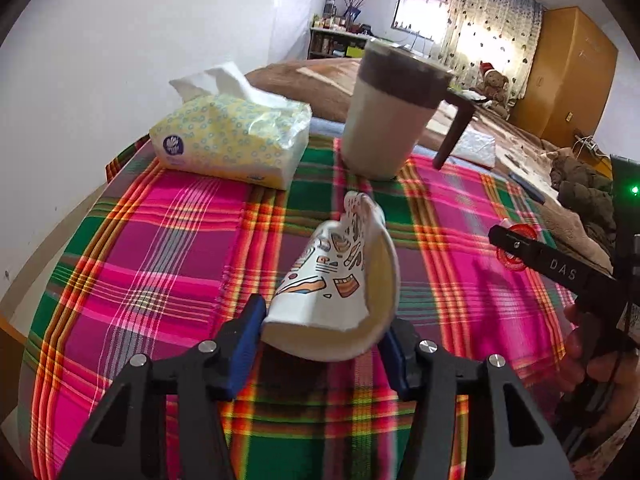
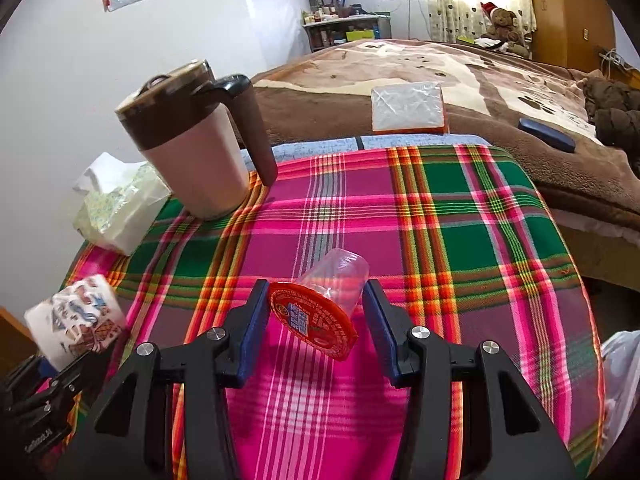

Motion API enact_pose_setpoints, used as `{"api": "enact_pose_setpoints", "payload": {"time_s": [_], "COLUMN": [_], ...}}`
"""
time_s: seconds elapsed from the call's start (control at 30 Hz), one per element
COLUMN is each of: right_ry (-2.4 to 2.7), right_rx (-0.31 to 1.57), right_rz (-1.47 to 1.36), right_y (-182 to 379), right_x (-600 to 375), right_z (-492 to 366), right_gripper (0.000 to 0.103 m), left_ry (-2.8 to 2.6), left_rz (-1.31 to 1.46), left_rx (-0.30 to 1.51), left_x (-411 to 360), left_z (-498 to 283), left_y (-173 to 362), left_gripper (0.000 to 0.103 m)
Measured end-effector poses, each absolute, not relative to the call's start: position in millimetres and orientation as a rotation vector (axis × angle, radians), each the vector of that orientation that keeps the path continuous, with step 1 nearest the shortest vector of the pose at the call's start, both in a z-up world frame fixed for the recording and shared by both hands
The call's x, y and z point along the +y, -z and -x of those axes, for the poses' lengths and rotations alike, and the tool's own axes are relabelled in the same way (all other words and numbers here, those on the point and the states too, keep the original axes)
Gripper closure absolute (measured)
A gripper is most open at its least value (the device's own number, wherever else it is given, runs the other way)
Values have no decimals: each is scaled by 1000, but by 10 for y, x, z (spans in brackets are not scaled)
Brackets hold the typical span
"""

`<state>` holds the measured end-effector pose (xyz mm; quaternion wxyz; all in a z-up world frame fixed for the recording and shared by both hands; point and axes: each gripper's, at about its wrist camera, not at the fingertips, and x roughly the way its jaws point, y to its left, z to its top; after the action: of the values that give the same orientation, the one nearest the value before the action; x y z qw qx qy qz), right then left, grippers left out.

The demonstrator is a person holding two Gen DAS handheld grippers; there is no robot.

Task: Collect trash
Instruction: 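Carry the paper cup and plastic cup over the bin and open both tools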

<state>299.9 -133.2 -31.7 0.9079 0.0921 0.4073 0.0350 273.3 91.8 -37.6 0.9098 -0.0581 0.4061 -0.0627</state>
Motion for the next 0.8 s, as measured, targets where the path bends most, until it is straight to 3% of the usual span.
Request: {"api": "enact_pose_setpoints", "payload": {"time_s": [0.8], "right_ry": [-91], "right_rx": [727], "right_rz": [-216], "right_y": [-24], "right_x": [-1760], "right_z": [-2266], "right_gripper": [54], "left_ry": [244], "left_rz": [52], "left_rx": [731], "left_x": [267], "left_z": [-2169], "left_y": [-29], "left_gripper": [48]}}
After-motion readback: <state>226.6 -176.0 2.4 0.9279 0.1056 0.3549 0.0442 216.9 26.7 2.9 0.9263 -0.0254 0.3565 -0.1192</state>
